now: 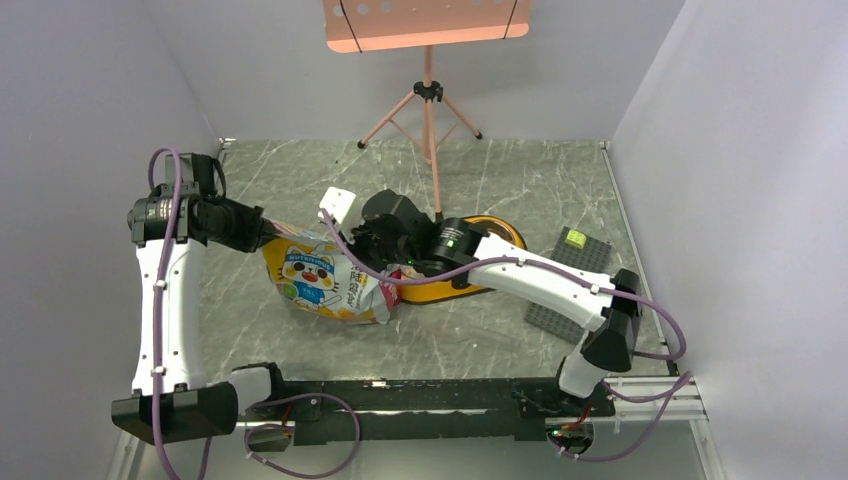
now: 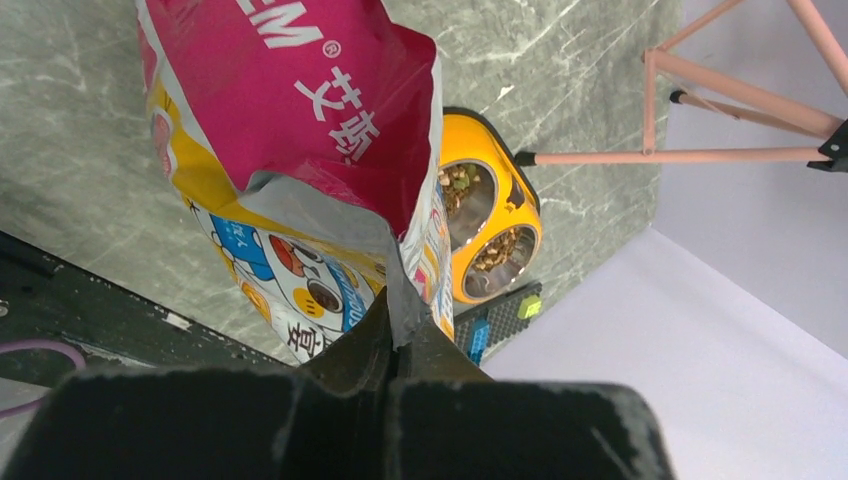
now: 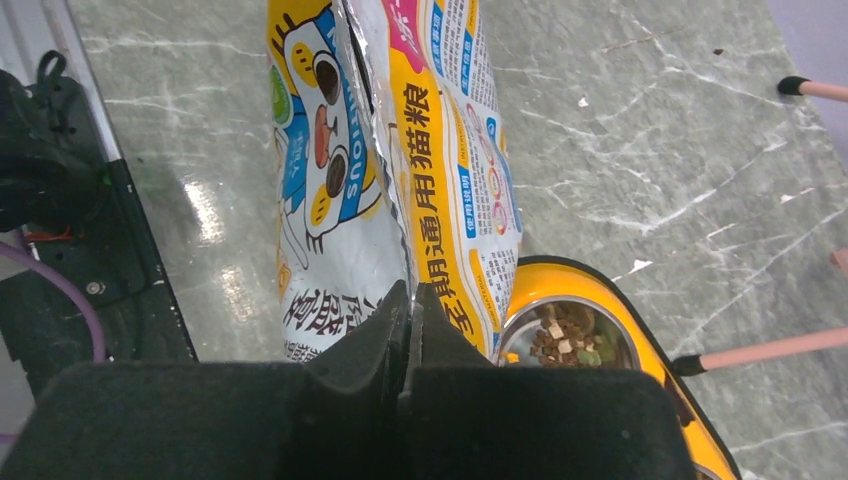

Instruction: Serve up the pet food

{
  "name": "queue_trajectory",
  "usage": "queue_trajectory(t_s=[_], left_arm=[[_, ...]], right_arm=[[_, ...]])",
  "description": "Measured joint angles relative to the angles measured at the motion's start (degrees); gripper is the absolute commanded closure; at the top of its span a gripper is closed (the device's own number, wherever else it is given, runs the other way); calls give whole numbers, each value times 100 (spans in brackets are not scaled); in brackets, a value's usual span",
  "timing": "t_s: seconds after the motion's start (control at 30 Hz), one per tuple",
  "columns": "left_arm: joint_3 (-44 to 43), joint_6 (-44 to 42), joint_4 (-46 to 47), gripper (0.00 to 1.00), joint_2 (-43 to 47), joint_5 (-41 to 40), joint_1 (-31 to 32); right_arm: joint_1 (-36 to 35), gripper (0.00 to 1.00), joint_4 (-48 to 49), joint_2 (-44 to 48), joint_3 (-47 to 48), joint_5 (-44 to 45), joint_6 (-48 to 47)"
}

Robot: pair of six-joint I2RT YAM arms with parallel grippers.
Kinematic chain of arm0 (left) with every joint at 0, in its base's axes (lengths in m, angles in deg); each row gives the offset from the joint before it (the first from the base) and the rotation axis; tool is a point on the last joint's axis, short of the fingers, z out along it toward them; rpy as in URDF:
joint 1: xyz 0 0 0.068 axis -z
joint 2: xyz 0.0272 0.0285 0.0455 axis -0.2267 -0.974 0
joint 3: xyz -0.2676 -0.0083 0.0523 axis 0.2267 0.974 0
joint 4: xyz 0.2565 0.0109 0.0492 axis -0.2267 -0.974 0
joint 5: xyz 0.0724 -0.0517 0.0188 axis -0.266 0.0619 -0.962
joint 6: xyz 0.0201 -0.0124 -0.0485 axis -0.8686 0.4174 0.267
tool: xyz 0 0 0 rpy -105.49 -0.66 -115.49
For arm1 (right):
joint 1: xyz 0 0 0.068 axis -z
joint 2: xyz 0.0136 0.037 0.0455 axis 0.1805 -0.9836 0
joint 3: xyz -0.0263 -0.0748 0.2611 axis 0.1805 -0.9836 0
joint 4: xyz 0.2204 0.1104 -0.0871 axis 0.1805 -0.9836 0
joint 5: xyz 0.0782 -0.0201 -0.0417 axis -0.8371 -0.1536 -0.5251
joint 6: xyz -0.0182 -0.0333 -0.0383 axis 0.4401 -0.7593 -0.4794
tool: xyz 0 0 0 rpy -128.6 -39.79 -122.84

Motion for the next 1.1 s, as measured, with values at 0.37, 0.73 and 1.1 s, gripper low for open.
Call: queue_trajectory(t_s=[0.37,0.73,1.1], left_arm=[[-306,-192,-758,100,-302,946,-483],[310,-361,181,38,291,1095,-706],[533,278,479,57,632,1117,514]], right_arm=[[426,100,1147,817,-1355,-1631,850],[726,100,592,772,-1121,-2210,1266],[439,100,-280,350,-308,-1991,979]])
